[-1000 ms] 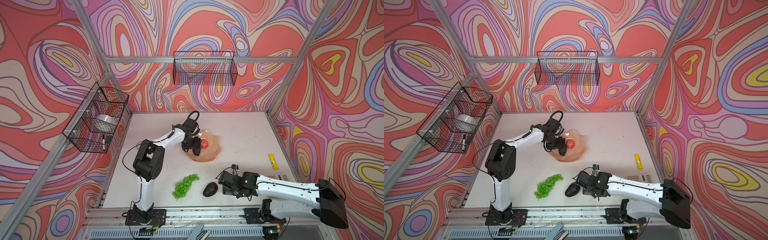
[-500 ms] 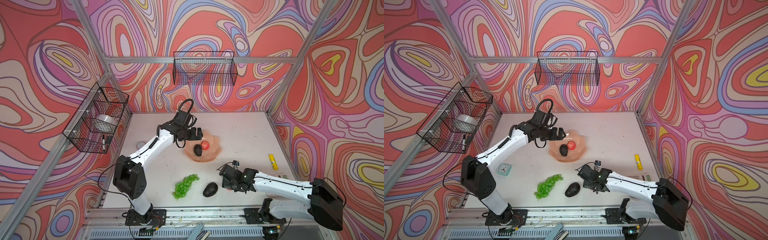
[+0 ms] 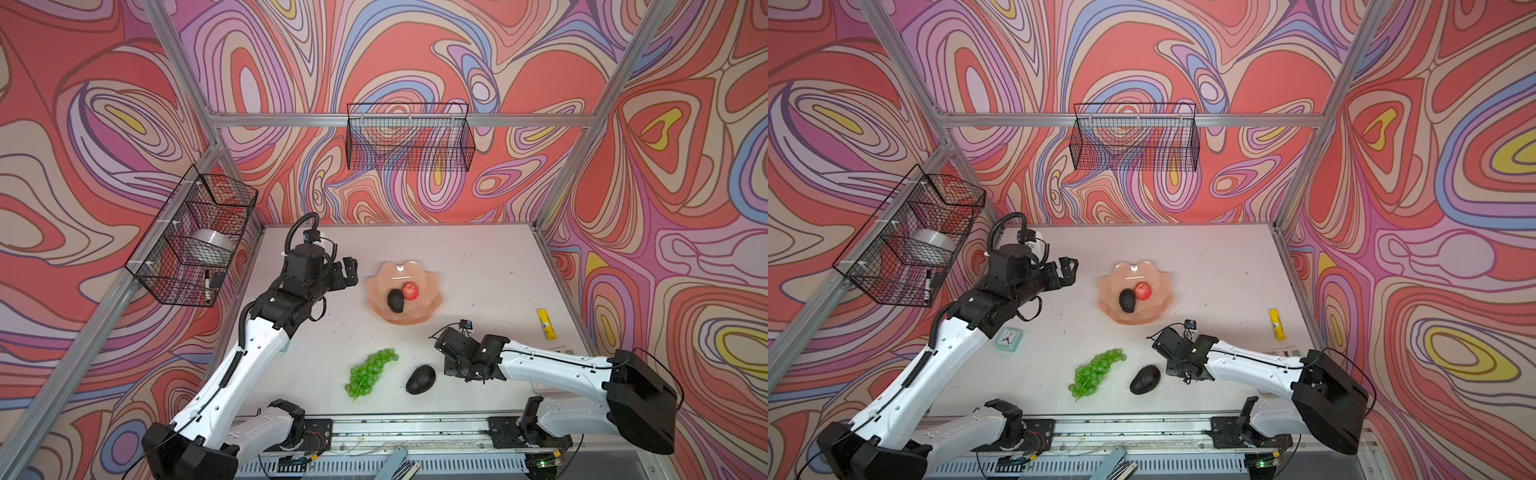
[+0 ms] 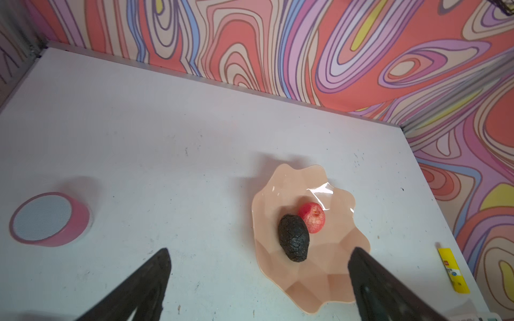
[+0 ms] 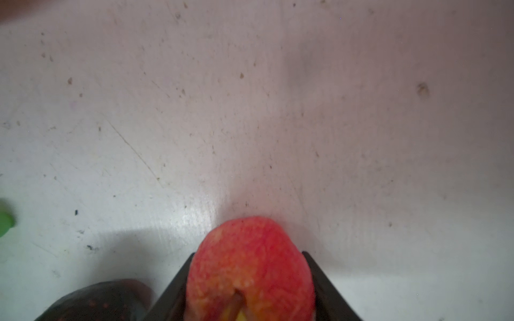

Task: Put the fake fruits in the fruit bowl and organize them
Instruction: 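Grasp the second red apple with the right gripper while the left gripper withdraws, then lower the apple into the bowl beside the first apple and open the right gripper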

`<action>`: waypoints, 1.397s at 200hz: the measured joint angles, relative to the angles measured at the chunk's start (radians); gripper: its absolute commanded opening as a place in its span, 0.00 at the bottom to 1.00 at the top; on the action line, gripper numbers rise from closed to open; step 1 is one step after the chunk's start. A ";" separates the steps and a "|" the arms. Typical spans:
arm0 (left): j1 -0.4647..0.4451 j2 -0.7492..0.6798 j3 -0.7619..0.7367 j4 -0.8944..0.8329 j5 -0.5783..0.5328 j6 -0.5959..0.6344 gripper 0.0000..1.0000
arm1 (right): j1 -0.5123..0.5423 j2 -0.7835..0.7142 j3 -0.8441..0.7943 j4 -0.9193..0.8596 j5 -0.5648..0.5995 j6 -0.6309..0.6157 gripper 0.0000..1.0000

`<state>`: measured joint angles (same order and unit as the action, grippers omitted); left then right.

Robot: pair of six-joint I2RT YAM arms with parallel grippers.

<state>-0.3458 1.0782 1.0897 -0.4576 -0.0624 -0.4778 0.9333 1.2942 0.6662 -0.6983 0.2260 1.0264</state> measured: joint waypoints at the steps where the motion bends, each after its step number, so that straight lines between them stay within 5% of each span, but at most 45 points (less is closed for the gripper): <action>1: 0.002 -0.002 -0.002 0.000 0.000 -0.001 1.00 | 0.000 0.000 0.002 -0.002 0.001 -0.002 0.45; 72: 0.049 -0.101 -0.102 0.006 -0.047 -0.032 1.00 | -0.060 0.071 0.414 -0.083 0.071 -0.227 0.41; 123: 0.058 -0.267 -0.152 0.008 -0.071 -0.022 1.00 | -0.161 0.371 0.649 0.040 0.010 -0.416 0.39; 172: 0.058 -0.532 -0.209 0.011 -0.054 0.018 1.00 | -0.187 0.600 0.707 0.114 -0.082 -0.491 0.37; 215: 0.058 -0.651 -0.208 -0.028 -0.062 0.040 1.00 | -0.213 0.624 0.710 0.142 -0.123 -0.503 0.53; 279: 0.058 -0.607 -0.207 -0.124 -0.061 0.035 1.00 | -0.220 0.669 0.744 0.144 -0.164 -0.511 0.69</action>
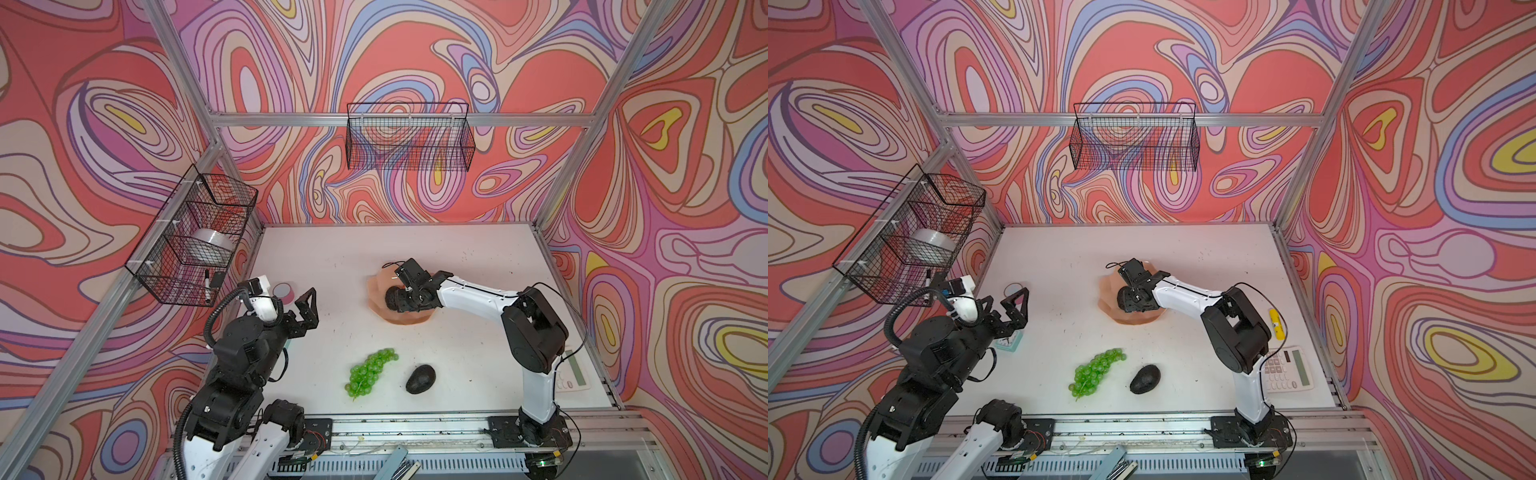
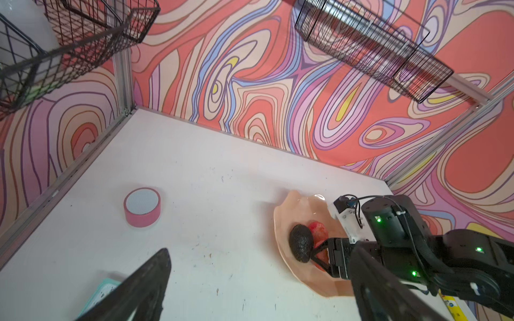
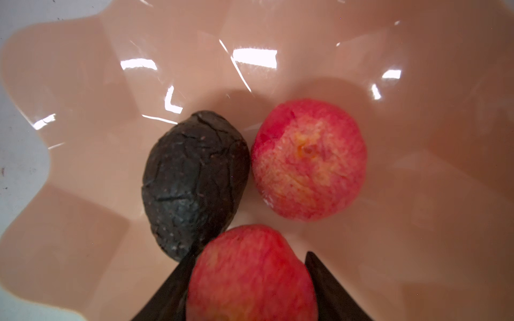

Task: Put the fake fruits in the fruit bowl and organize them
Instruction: 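Lower the apple into the bowl beside the first apple and open the right gripper, then reach the left gripper to the second avocado near the table edge and grasp it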

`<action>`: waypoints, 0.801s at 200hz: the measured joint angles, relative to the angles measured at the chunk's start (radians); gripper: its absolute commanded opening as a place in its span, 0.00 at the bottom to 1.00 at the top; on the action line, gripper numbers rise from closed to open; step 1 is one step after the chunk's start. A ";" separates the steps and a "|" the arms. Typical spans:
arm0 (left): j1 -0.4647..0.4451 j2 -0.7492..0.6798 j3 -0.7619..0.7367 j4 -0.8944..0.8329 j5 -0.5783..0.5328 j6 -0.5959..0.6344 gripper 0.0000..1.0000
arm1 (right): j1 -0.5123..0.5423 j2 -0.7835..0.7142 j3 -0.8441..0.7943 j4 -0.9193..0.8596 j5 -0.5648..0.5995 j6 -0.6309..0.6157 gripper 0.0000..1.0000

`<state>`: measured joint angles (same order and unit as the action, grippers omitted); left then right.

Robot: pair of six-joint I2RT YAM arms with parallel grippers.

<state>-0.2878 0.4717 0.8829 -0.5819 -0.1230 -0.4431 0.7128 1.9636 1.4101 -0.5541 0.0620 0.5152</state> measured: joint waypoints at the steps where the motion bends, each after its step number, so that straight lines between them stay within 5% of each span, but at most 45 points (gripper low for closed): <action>1: 0.000 0.001 0.000 -0.001 0.000 0.000 1.00 | 0.000 0.000 0.000 0.000 0.000 -0.001 0.69; 54: 0.000 0.103 0.034 -0.075 0.113 -0.001 0.97 | -0.008 -0.047 0.000 -0.024 0.006 0.002 0.81; 93: -0.027 0.267 0.089 -0.113 0.275 0.005 0.96 | -0.102 -0.346 -0.023 -0.043 0.022 0.004 0.94; 127: -0.272 0.361 0.074 -0.129 0.279 0.006 0.97 | -0.317 -0.673 -0.121 -0.027 0.020 0.026 0.98; 160: -0.493 0.500 0.073 -0.127 0.229 0.004 0.97 | -0.454 -0.771 -0.217 -0.050 -0.029 0.037 0.98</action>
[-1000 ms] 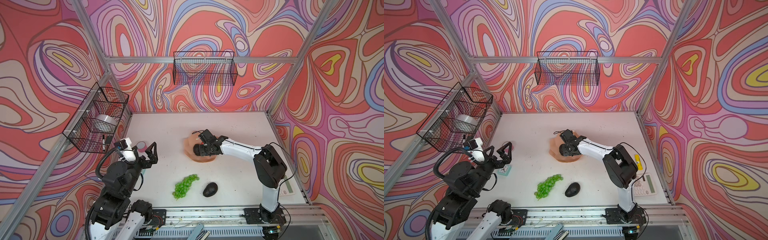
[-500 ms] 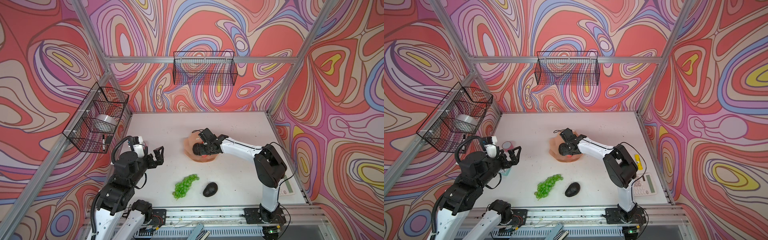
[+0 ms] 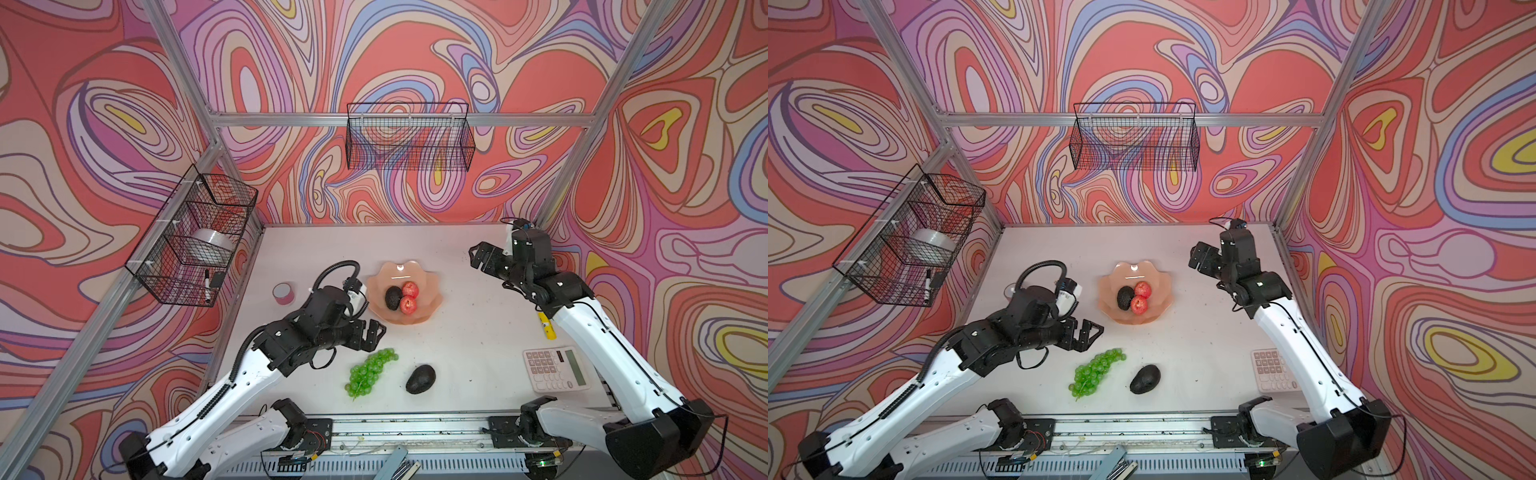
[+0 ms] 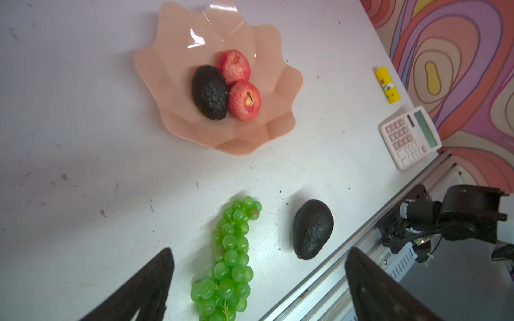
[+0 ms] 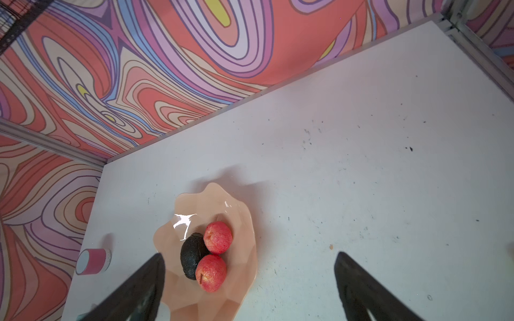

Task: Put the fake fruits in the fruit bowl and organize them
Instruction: 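Reach the left gripper to the second avocado near the table edge and grasp it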

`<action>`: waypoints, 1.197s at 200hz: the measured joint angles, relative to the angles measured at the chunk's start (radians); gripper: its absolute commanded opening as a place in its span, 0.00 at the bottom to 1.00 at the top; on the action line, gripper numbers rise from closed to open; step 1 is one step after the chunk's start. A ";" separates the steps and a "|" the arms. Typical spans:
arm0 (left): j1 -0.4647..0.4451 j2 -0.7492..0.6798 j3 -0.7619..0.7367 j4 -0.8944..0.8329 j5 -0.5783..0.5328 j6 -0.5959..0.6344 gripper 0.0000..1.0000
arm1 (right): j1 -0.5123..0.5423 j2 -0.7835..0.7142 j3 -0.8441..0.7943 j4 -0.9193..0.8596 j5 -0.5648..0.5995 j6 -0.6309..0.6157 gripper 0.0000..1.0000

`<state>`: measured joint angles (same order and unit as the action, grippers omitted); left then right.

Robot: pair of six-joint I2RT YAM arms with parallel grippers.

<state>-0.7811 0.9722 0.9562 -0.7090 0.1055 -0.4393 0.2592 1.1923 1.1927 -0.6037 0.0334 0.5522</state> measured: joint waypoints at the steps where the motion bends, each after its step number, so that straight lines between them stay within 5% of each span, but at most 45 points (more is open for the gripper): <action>1: -0.005 0.003 0.000 0.000 -0.002 0.000 0.97 | -0.005 0.000 -0.005 -0.002 -0.003 0.001 0.98; 45: -0.237 0.175 -0.003 0.026 -0.024 -0.011 0.97 | -0.164 -0.012 -0.185 -0.002 -0.142 0.040 0.98; 102: -0.408 0.423 0.080 0.041 -0.066 -0.052 0.97 | -0.190 -0.087 -0.238 -0.002 -0.200 0.052 0.98; 239: -0.420 0.771 0.137 0.127 -0.026 -0.116 0.85 | -0.199 -0.248 -0.271 -0.046 -0.204 0.056 0.98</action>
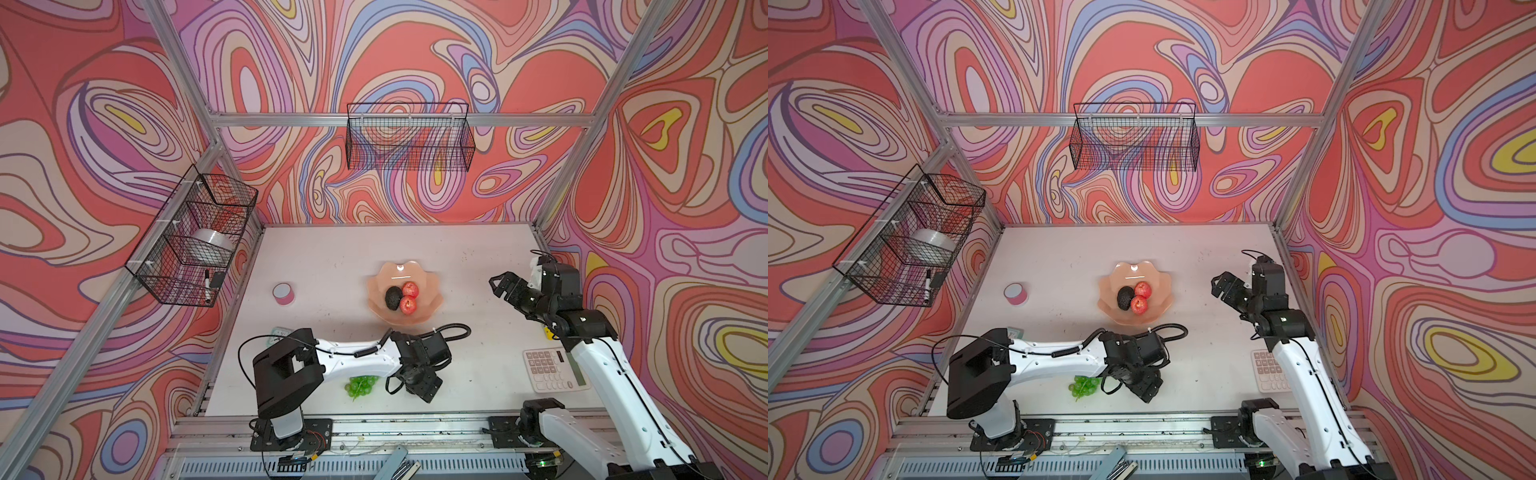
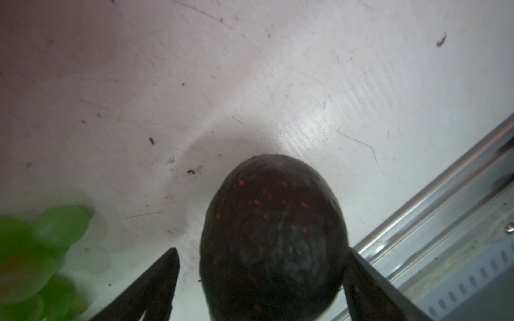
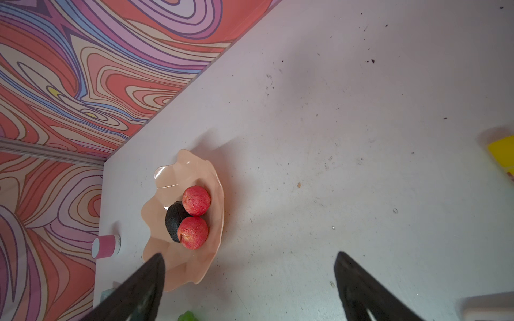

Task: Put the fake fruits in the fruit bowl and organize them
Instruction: 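Reach the left gripper to the second avocado near the table edge and grasp it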

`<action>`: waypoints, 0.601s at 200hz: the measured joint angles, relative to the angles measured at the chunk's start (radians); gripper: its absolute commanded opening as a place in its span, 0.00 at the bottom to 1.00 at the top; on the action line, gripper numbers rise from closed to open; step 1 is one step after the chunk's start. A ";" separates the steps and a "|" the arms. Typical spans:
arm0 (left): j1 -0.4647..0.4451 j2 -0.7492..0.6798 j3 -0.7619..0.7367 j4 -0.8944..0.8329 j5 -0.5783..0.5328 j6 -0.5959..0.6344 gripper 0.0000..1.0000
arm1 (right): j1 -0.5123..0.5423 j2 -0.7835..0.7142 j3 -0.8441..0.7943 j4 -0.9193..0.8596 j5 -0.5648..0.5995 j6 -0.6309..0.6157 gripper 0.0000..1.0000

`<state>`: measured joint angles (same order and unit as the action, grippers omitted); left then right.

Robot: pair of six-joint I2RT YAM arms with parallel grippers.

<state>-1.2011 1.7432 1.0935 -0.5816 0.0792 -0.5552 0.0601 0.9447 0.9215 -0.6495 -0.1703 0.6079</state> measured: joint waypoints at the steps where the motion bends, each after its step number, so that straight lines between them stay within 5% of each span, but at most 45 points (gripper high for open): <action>1: 0.000 0.001 0.000 0.000 0.000 0.000 0.85 | 0.000 0.000 0.000 0.000 0.000 0.000 0.98; 81: 0.000 0.034 0.025 0.016 -0.016 -0.025 0.50 | 0.000 0.000 0.000 -0.002 -0.003 0.000 0.98; 120: 0.005 0.023 0.025 0.010 -0.051 -0.020 0.43 | 0.000 0.000 0.000 -0.002 -0.006 0.000 0.98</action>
<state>-1.1965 1.7664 1.1187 -0.5716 0.0277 -0.5751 0.0601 0.9443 0.9215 -0.6514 -0.1768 0.6083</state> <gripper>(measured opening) 0.520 0.982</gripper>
